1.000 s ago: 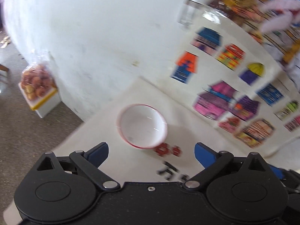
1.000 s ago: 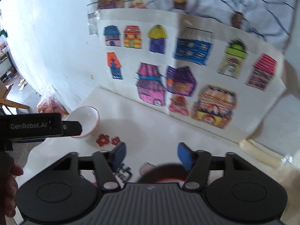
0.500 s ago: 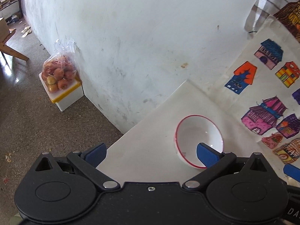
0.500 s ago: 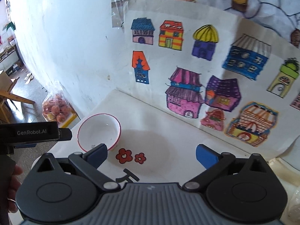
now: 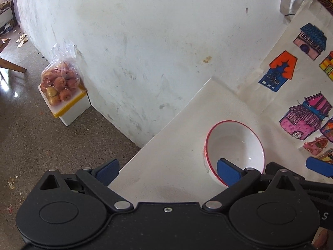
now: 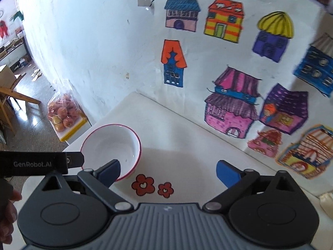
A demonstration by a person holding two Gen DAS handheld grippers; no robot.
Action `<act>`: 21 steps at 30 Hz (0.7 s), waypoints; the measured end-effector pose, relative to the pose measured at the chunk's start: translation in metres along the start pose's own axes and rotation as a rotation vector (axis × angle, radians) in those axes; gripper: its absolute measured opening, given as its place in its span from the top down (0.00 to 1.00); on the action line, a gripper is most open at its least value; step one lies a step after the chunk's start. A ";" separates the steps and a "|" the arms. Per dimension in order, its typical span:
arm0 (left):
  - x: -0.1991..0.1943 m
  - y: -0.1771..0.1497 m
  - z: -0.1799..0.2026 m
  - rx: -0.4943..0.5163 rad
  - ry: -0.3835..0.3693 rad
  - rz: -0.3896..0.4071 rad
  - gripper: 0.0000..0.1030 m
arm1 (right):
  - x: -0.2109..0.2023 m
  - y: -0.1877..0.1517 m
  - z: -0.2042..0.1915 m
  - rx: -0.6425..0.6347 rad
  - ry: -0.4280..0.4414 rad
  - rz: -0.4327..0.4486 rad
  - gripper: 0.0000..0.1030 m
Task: Organize plates and bowls
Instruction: 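Move both tools to the second white red-rimmed bowl, then grasp the second white bowl rim with both tools and lift it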
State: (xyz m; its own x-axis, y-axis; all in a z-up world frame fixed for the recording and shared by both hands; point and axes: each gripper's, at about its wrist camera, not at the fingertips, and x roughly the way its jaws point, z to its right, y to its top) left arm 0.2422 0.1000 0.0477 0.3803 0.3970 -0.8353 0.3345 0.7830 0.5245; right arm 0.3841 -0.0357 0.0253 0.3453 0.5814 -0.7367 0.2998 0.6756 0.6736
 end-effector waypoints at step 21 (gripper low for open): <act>0.013 0.000 0.014 -0.026 -0.209 -0.038 0.85 | 0.026 0.006 -0.013 -0.022 0.109 -0.063 0.66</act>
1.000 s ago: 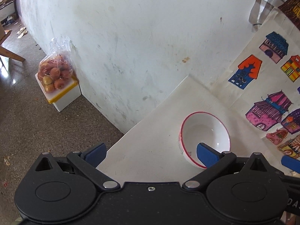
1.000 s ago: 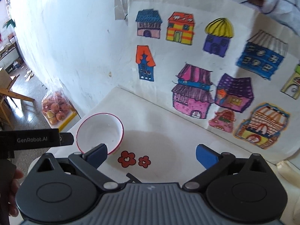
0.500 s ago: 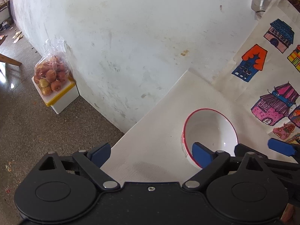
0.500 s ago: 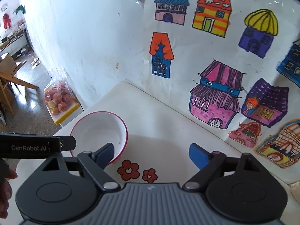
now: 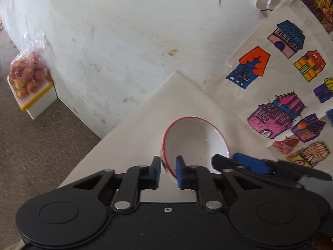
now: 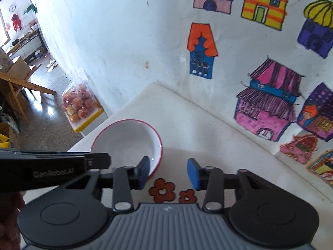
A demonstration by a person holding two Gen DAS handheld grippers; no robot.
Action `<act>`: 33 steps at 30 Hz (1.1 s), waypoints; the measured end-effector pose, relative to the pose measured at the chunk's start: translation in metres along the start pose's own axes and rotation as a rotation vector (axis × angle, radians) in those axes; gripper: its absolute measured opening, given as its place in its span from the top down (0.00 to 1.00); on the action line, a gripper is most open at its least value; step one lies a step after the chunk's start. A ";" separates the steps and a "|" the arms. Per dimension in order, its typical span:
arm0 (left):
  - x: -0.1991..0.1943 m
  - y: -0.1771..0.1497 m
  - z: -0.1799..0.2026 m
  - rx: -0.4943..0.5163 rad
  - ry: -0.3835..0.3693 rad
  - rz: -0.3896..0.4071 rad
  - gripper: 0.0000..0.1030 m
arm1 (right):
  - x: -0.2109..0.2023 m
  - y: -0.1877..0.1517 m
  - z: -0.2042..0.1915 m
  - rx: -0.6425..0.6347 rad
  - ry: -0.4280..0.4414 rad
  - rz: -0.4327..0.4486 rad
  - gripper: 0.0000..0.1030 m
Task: Organize plates and bowls
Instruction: 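Grasp the second white bowl rim with both tools and lift it, then carry the white bowl over the stack and lower it inside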
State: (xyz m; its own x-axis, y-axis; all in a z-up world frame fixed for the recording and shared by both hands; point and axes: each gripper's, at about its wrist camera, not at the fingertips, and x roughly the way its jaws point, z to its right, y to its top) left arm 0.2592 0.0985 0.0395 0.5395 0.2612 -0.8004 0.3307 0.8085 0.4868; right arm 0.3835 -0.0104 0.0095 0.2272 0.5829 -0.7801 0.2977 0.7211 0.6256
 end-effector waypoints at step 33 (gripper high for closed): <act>-0.037 -0.091 0.174 0.242 -0.207 -0.165 0.90 | -0.161 -0.107 0.126 0.242 -0.131 0.055 0.85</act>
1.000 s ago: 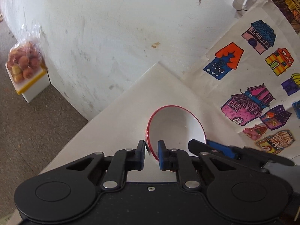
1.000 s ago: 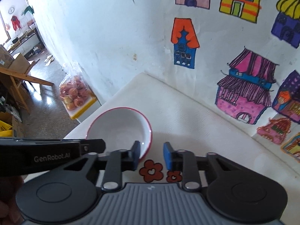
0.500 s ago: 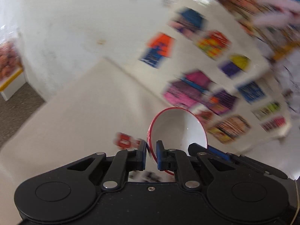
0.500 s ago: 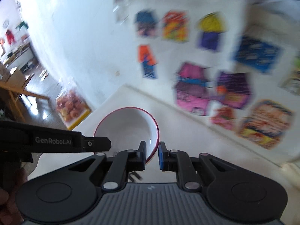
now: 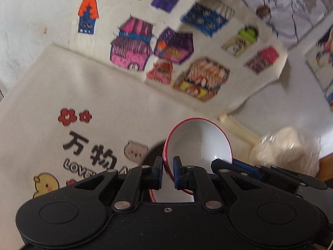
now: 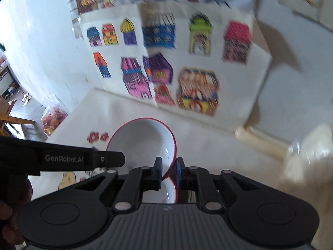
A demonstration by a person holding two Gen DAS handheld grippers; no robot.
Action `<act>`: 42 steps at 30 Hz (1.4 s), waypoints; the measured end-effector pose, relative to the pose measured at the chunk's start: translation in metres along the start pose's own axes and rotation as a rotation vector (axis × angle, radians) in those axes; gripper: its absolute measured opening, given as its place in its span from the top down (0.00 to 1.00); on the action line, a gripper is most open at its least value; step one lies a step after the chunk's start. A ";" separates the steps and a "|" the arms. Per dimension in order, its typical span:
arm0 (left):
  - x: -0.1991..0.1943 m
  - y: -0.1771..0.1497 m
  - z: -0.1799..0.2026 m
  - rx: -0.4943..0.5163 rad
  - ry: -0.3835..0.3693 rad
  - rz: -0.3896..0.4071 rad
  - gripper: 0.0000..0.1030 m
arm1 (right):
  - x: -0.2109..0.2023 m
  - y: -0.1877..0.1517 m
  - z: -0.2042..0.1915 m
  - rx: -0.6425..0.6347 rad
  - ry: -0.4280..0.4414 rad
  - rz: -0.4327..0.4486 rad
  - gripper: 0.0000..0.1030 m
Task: Organize plates and bowls
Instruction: 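Carry the white bowl over the stack and lower it inside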
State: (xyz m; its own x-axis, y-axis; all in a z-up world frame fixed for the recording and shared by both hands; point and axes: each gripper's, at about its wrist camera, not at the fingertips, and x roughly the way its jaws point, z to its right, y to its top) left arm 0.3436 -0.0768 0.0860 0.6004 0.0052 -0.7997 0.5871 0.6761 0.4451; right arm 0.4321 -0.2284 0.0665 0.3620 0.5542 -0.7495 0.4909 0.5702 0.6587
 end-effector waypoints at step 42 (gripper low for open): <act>-0.001 -0.020 0.000 0.016 0.050 0.015 0.64 | 0.001 -0.039 -0.002 0.008 -0.023 -0.077 0.68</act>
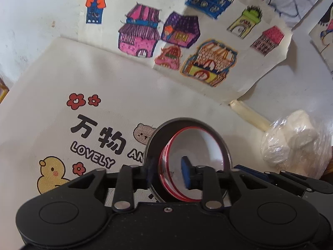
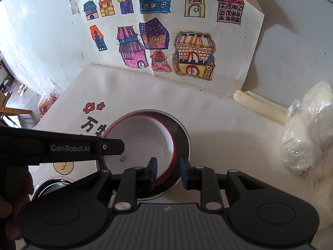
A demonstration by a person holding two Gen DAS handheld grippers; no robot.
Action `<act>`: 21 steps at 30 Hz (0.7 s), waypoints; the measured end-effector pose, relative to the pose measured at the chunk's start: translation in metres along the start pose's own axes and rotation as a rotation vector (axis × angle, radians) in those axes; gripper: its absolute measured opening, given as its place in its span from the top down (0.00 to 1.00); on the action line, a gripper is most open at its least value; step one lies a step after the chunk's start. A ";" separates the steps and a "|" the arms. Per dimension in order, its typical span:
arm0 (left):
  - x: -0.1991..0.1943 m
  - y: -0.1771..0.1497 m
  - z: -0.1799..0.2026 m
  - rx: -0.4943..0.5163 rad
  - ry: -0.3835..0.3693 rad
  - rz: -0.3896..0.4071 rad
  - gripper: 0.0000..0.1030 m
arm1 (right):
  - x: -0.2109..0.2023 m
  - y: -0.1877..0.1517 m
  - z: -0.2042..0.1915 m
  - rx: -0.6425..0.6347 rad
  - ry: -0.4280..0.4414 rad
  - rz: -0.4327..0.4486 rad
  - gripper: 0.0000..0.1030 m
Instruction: Organize plates and bowls
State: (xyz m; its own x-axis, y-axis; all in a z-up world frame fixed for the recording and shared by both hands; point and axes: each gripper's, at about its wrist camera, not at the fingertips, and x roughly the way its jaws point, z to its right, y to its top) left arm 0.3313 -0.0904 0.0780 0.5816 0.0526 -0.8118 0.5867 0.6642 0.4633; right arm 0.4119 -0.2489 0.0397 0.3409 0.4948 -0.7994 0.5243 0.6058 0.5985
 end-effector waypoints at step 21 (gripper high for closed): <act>-0.014 0.001 -0.030 0.018 0.241 0.093 0.01 | -0.012 -0.010 0.031 0.039 -0.120 0.034 0.00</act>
State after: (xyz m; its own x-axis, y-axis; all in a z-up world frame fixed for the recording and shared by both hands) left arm 0.3065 -0.0687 0.0794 0.4834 0.2908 -0.8257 0.5484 0.6345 0.5446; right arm 0.4269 -0.2806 0.0414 0.4489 0.4349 -0.7806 0.5398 0.5642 0.6247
